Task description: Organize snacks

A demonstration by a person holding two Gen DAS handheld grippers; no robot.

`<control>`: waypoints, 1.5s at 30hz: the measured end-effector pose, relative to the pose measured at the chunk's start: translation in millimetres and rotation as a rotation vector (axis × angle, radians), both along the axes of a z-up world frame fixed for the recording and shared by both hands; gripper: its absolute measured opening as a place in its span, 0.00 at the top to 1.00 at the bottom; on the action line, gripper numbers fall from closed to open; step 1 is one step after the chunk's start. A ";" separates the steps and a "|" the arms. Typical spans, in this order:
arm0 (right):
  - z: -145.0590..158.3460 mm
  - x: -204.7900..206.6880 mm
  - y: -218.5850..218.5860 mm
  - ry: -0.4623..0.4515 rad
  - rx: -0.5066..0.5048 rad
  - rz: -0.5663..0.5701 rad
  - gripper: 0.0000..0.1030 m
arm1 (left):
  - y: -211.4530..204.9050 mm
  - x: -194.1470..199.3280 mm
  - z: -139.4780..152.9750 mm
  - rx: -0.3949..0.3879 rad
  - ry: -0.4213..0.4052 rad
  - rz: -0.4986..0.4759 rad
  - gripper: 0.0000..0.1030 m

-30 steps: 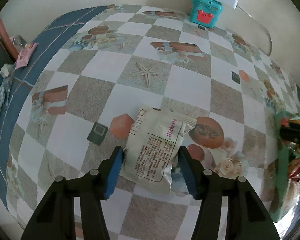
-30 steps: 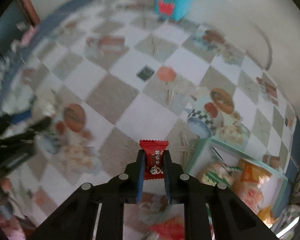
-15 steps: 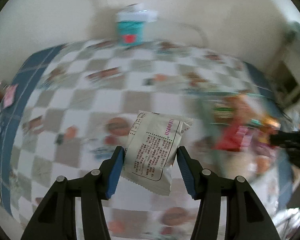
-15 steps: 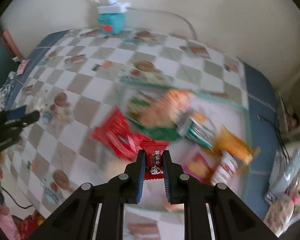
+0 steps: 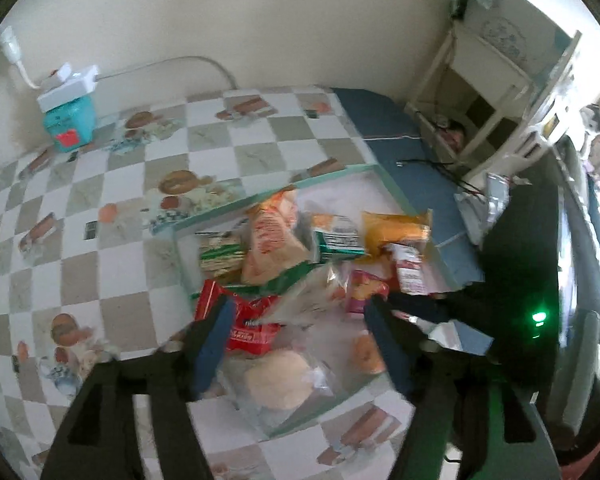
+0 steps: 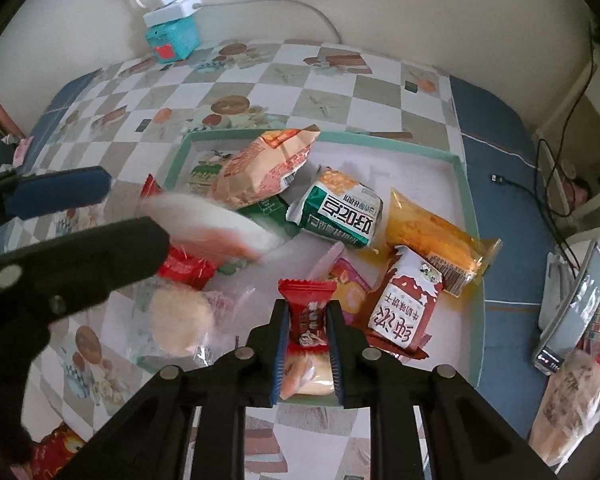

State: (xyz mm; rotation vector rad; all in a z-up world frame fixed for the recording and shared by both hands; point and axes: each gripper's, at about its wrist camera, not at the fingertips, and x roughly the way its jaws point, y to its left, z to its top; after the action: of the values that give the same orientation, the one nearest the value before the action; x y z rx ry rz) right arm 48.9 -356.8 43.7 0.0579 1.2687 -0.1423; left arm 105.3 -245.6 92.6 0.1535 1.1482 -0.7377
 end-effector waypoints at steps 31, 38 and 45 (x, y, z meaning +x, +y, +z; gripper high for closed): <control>-23.9 -133.6 121.9 -0.307 -0.138 -0.383 0.00 | 189.8 -111.0 -61.6 0.340 -0.304 0.433 0.20; -20.1 -143.7 123.4 -0.341 -0.155 -0.395 0.00 | 191.0 -115.2 -57.2 0.336 -0.328 0.449 0.20; -16.5 -148.8 122.3 -0.365 -0.155 -0.411 0.00 | 190.7 -114.1 -59.4 0.334 -0.313 0.447 0.21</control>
State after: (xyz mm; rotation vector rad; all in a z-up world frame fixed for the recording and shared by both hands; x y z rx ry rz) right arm -100.0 -234.5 27.1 0.2021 0.8650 -0.5589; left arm -8.7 -54.9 33.2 0.2710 0.9504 -0.1155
